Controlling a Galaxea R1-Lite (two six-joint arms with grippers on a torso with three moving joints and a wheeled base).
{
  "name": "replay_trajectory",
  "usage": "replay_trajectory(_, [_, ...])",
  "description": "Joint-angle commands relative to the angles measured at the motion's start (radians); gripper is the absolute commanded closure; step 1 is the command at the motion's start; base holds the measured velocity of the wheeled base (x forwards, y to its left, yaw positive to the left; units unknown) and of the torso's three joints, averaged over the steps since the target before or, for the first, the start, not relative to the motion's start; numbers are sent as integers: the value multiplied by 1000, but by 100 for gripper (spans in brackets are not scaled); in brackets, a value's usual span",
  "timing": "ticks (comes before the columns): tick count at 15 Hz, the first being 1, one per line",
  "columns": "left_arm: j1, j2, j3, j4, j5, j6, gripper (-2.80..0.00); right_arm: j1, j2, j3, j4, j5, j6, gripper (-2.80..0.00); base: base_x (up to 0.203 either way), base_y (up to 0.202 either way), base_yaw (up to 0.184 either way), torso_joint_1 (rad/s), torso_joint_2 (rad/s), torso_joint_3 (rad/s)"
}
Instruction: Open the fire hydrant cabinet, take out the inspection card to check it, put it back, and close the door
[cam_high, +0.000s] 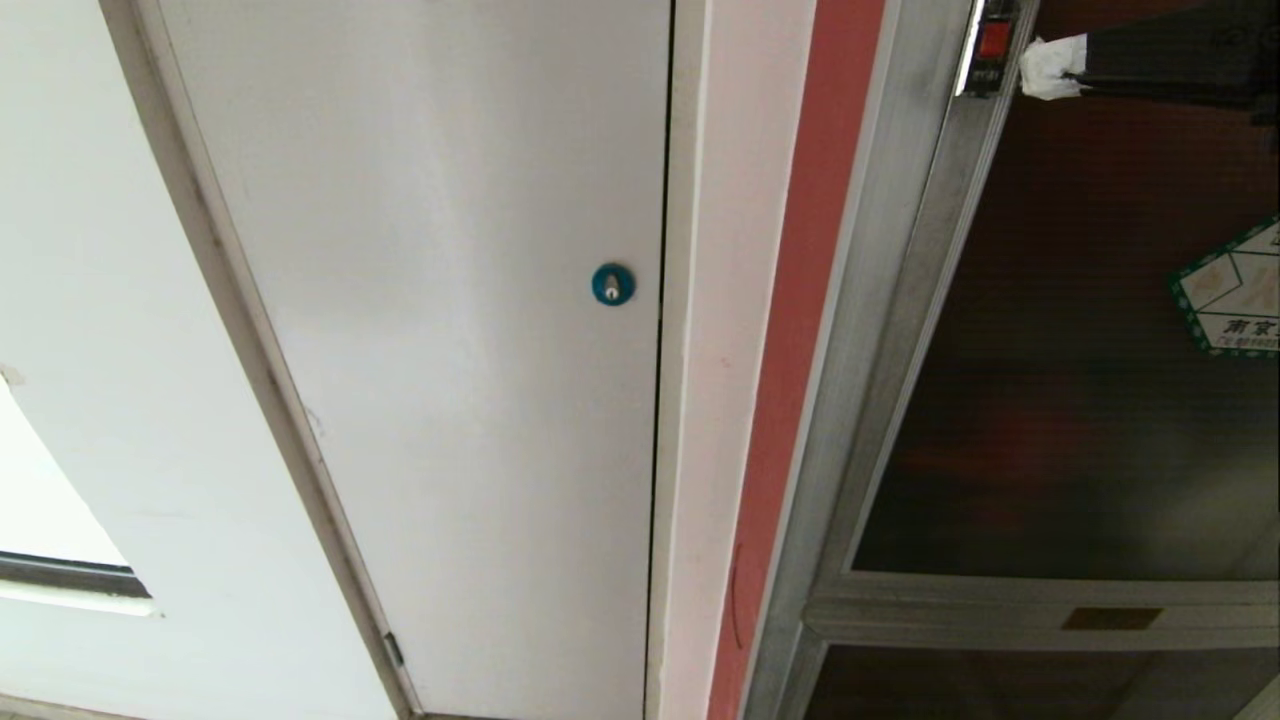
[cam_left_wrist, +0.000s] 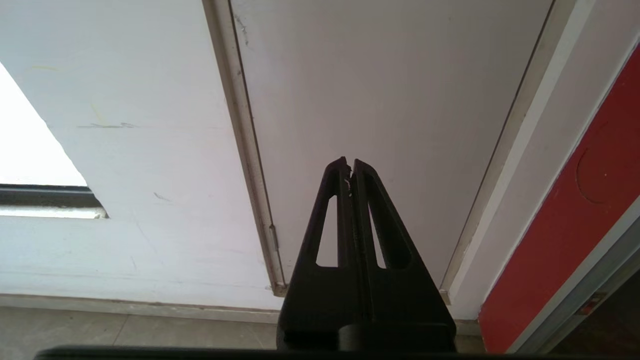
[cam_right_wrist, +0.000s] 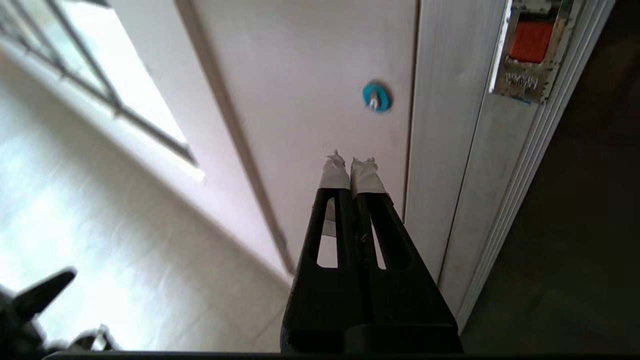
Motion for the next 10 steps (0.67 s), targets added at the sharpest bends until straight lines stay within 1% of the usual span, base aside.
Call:
replay_trajectory(1, [0,0,0,0,0,0,0,66,-66,105,-121,-140,-2,0,0,0,0,0,0,0])
replay_trajectory(2, [0,1,0,1,0,0,0,83,-72,167,-207,-222,-21,0,0,0,0,0,0,0])
replay_trajectory(4, [0,0,0,1,0,0,0,113,-80,289,-407,-344,-90,0,0,0,0,0,0,0])
replay_trajectory(5, [0,0,-1,0,0,0,0,126,-82,342,-480,-388,-142,0,0,0,0,0,0,0])
replay_trajectory(7, [0,1,0,0,0,0,0,152,-74,442,-684,-452,-288,0,0,0,0,0,0,0])
replay_trajectory(9, [0,1,0,1,0,0,0,170,-31,483,-866,-522,-366,0,0,0,0,0,0,0])
replay_trajectory(10, [0,0,0,0,0,0,0,177,-12,501,-920,-542,-391,0,0,0,0,0,0,0])
